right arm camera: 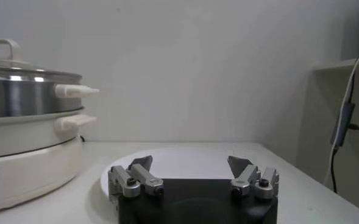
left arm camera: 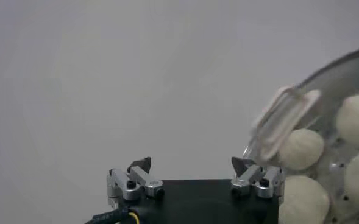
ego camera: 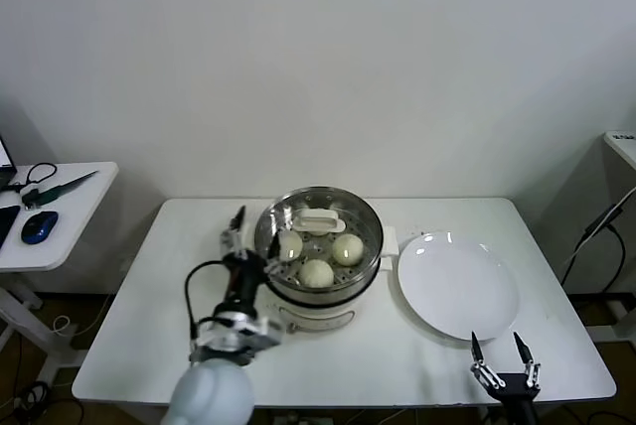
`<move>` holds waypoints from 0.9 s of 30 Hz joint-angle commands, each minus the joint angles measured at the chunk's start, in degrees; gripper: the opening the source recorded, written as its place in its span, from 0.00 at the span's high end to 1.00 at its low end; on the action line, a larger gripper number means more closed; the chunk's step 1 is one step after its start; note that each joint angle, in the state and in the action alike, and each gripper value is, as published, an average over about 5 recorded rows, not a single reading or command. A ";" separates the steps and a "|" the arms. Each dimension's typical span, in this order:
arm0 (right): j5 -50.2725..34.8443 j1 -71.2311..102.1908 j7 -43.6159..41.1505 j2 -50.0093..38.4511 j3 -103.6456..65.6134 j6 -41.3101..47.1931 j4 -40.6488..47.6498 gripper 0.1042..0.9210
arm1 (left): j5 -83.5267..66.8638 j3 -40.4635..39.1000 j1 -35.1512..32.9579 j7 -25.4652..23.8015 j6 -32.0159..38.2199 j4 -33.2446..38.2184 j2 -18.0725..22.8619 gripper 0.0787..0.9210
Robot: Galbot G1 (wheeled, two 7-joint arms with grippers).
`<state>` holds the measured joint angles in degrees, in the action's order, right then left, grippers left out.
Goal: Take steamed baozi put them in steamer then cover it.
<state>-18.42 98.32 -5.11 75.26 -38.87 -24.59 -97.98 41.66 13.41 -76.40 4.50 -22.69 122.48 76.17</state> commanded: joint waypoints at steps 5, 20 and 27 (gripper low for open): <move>-0.01 -0.59 1.09 0.12 0.20 -0.72 0.38 0.12 | -38.12 21.09 -10.32 10.09 15.36 2.90 0.15 0.12; -0.01 -0.97 1.55 0.65 1.57 -0.28 0.30 0.12 | -50.27 21.03 -17.06 4.10 43.42 -21.76 -1.60 0.12; -0.03 -0.91 1.62 0.42 1.55 -0.16 0.19 0.12 | -49.34 19.43 -16.76 2.10 43.89 -22.94 -1.11 0.12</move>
<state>-18.49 97.46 -3.80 75.68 -37.47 -24.73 -97.67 -4.28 32.01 -91.77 6.45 16.23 103.43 74.91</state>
